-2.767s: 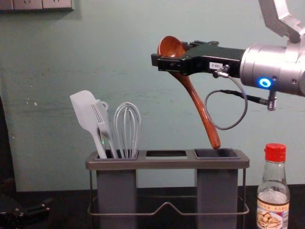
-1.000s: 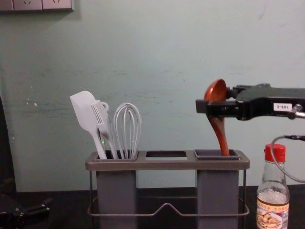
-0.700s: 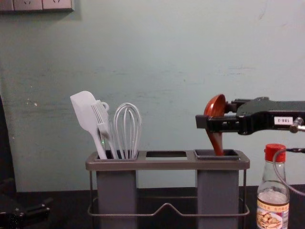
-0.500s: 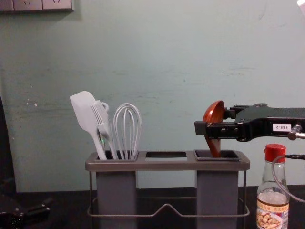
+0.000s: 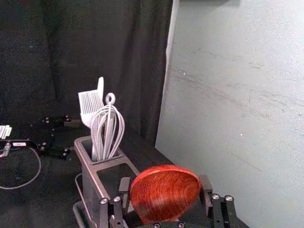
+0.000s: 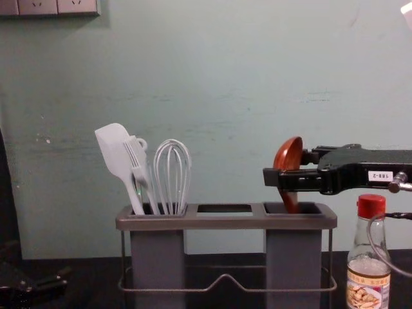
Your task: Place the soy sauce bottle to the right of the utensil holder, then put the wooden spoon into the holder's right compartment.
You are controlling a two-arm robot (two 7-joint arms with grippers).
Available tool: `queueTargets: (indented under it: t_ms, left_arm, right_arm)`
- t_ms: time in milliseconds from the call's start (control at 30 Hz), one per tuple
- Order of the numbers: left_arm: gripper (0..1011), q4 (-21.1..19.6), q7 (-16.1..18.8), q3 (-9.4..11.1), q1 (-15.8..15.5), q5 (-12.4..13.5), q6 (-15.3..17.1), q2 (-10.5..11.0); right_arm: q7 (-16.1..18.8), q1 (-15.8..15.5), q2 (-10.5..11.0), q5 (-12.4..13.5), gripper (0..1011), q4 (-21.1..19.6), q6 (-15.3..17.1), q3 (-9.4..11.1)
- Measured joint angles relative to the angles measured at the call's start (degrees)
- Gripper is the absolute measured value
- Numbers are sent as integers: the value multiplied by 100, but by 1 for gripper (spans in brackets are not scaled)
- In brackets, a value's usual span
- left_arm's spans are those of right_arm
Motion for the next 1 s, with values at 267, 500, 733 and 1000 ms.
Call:
queueTargets:
  t_ms: [267, 500, 733, 1000]
  left_arm:
    - [1011, 0, 0, 0, 0, 0, 0, 0]
    - [1011, 0, 0, 0, 0, 0, 0, 0]
    - [1011, 0, 0, 0, 0, 0, 0, 0]
    - [1011, 0, 0, 0, 0, 0, 0, 0]
  right_arm:
    - [1, -2, 4, -5, 1002, -10, 1, 1]
    - [1, -2, 7, -8, 1002, -13, 1, 3]
    - [-551, -424, 24, -47, 1002, -578, -161, 263]
    - [-1405, -1415, -9, -207, 1002, -1551, -556, 766]
